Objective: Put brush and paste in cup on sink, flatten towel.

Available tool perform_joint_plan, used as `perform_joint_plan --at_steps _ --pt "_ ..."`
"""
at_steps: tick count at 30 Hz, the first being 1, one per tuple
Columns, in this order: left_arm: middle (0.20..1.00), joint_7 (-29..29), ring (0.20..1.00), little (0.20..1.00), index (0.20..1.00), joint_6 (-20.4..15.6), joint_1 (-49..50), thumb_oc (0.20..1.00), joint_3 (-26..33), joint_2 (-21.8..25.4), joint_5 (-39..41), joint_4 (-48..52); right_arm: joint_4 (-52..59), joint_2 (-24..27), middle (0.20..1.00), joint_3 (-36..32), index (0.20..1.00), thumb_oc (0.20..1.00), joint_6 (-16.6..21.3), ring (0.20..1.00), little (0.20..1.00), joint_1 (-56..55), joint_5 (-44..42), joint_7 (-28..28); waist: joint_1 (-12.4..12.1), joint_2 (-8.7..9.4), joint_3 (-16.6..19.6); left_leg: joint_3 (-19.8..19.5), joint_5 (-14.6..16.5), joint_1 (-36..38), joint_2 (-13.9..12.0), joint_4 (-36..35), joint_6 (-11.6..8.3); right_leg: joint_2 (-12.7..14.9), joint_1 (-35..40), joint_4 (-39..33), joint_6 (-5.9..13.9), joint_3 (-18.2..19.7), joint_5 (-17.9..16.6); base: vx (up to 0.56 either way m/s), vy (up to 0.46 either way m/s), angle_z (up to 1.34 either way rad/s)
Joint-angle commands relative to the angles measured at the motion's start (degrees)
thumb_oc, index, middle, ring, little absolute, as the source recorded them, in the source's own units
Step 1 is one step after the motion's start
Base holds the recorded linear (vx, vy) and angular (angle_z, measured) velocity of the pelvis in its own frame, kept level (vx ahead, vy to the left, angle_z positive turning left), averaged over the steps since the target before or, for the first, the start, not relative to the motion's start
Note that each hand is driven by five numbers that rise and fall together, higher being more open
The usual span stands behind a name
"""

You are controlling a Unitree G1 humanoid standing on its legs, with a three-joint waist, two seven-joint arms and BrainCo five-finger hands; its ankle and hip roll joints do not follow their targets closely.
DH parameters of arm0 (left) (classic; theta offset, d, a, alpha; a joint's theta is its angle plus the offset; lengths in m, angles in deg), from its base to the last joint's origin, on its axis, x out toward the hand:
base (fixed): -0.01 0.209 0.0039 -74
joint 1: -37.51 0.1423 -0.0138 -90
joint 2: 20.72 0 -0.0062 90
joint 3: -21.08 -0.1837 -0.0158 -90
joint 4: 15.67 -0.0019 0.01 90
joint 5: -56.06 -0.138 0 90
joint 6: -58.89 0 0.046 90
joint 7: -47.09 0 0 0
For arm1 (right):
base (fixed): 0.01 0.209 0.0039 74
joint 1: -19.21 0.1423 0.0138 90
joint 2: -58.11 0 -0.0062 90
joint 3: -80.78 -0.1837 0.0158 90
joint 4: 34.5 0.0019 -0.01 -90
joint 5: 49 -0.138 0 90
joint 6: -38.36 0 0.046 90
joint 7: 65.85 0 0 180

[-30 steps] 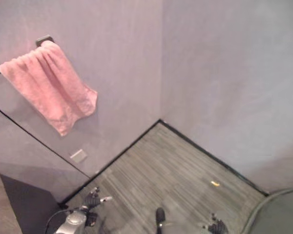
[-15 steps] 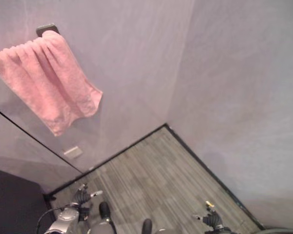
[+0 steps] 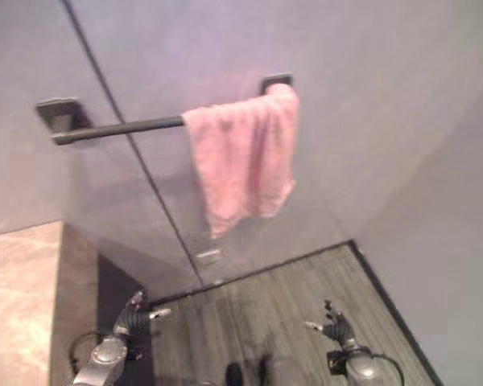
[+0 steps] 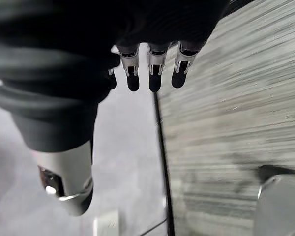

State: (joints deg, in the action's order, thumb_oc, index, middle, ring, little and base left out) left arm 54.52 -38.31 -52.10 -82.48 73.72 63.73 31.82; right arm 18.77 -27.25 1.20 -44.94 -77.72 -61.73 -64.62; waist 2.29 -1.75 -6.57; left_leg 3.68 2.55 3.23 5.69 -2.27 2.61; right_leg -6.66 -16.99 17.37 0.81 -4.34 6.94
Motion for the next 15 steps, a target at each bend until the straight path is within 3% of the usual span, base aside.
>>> perform_joint_plan --at_steps 1,4,6,7,10,12,13,15 --pt "1.0 -0.72 1.0 1.0 1.0 -2.09 -1.06 1.0 -0.25 2.49 -2.2 2.14 0.07 1.88 1.0 -1.36 1.0 1.0 2.48 1.0 1.0 0.19 -1.66 0.96 1.34 3.18 -0.17 -0.03 -3.61 -2.23 -2.03 2.74 -2.94 3.4 6.43 -7.87 5.43 1.07 -8.54 0.28 -0.01 0.68" --pt "1.0 -1.49 1.0 1.0 1.0 -2.39 -1.06 1.0 -0.78 2.16 -2.65 2.32 -1.27 2.03 1.0 -2.0 1.0 1.0 2.39 1.0 1.0 -0.33 -1.76 0.84 1.27 3.92 0.08 -0.56 -2.62 -2.23 -1.35 6.32 -4.13 3.88 10.19 -10.79 4.79 1.3 -8.92 0.18 -0.039 0.87" --pt "1.0 -2.15 1.0 1.0 1.0 -2.58 -0.97 1.0 -1.09 2.48 -2.5 3.99 -0.82 2.65 1.0 -2.81 1.0 1.0 2.73 1.0 1.0 -0.62 -2.72 0.77 1.27 4.29 -0.31 0.95 -3.64 -4.68 -1.76 13.32 -6.74 4.38 12.08 -11.92 4.19 0.47 -9.03 0.11 -0.062 0.8" --pt "1.0 -2.25 1.0 1.0 1.0 -2.97 -2.18 1.0 -2.05 2.97 -3.19 4.02 -1.36 3.62 1.0 -3.13 1.0 1.0 2.97 1.0 1.0 -0.26 -3.52 0.93 0.8 5.05 -1.87 2.15 -6.34 -10.8 -3.09 23.65 -10.07 5.2 13.5 -12.31 3.3 -0.08 -8.29 0.02 -0.053 0.46" --pt "1.0 -2.21 1.0 1.0 1.0 -3.08 -2.45 1.0 -2.64 3.67 -3.84 4.66 -1.18 4.13 1.0 -3.54 1.0 1.0 3.03 1.0 1.0 -0.26 -3.55 1.16 0.52 5.45 -2.22 3.49 -5.7 -13.53 -4.59 26.34 -9.56 6.03 14.36 -12.64 2.81 -1.03 -7.67 0.06 -0.026 0.23" --pt "1.0 -2.31 1.0 1.0 1.0 -3.11 -2.25 1.0 -2.6 4.1 -4.08 4.99 -1.98 3.9 1.0 -3.88 1.0 1.0 2.98 1.0 1.0 -0.61 -3.82 1.13 0.53 5.66 -1.4 6.56 -4.02 -13.12 -7.8 19.98 -7.24 7.09 15.26 -13.78 3.28 -1.92 -7.31 0.15 0.064 -0.11" --pt "1.0 -2.27 1.0 1.0 1.0 -3.11 -2.05 1.0 -2.57 4.3 -4.12 4.78 -2.08 3.87 1.0 -3.86 1.0 1.0 2.86 1.0 1.0 -0.72 -3.66 1.29 0.09 5.75 -0.88 6.48 -2.97 -12.65 -7.88 16.79 -6.36 7.39 15.55 -14.24 3.6 -1.64 -7.09 0.22 0.143 0.0" --pt "1.0 -1.84 1.0 1.0 1.0 -3.14 -1.61 1.0 -2.45 4.75 -4.28 5.31 -2.67 4.21 1.0 -3.44 1.0 1.0 2.51 1.0 1.0 0.26 -2.6 1.37 -0.72 5.16 -0.18 2.35 -3.01 -11.84 -6.84 11.28 -5.85 7.48 15.5 -13.75 4.1 -0.08 -6.75 0.2 0.164 -0.04"
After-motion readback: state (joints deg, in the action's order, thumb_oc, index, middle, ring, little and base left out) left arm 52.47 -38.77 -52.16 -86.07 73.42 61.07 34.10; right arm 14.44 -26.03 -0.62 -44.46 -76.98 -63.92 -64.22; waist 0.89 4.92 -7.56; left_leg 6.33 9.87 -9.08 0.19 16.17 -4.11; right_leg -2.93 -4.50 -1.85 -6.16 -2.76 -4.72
